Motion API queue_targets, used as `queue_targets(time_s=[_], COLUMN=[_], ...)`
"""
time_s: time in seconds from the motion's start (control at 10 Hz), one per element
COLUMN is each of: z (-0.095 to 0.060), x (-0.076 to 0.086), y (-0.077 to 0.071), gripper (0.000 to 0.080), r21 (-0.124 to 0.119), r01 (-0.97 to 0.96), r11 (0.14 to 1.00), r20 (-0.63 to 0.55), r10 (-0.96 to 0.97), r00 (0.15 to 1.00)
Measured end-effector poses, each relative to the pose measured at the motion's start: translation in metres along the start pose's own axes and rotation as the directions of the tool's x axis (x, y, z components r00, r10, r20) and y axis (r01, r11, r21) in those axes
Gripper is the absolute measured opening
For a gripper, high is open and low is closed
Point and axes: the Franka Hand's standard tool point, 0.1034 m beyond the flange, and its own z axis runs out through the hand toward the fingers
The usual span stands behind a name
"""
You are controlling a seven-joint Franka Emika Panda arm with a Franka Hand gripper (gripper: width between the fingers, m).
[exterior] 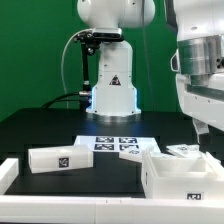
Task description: Assemble cabinet
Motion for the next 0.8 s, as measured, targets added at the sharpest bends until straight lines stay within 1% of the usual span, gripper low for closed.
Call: queue_targets(time_s=[0.2, 0.3, 0.4, 0.5, 0.6, 0.7, 0.8], z=[0.002, 0.002, 0.003, 0.001, -0.004, -0.007, -0.007], x=[0.001, -0.001, -0.007, -0.012, -0.019, -0.023, -0.022], y=[0.0, 0.002, 0.011, 0.021, 0.026, 0.028, 0.028], gripper=[0.0797, 0.0798, 0.0797, 0.0797, 0.0797, 0.0797, 0.0797], r21=[-0.002, -0.004, -0.016, -0.025, -0.029, -0.042, -0.042], r01=[0.0, 0.041, 0.129, 0.184, 0.158, 0.087, 0.189], r11=[1.0, 0.999, 0.992, 0.983, 0.987, 0.995, 0.981], r20=[-0.001, -0.002, 0.005, 0.015, 0.019, 0.01, 0.009], r10=[0.0, -0.041, -0.129, -0.184, -0.157, -0.087, -0.188], r00=[1.0, 0.999, 0.992, 0.983, 0.987, 0.996, 0.982])
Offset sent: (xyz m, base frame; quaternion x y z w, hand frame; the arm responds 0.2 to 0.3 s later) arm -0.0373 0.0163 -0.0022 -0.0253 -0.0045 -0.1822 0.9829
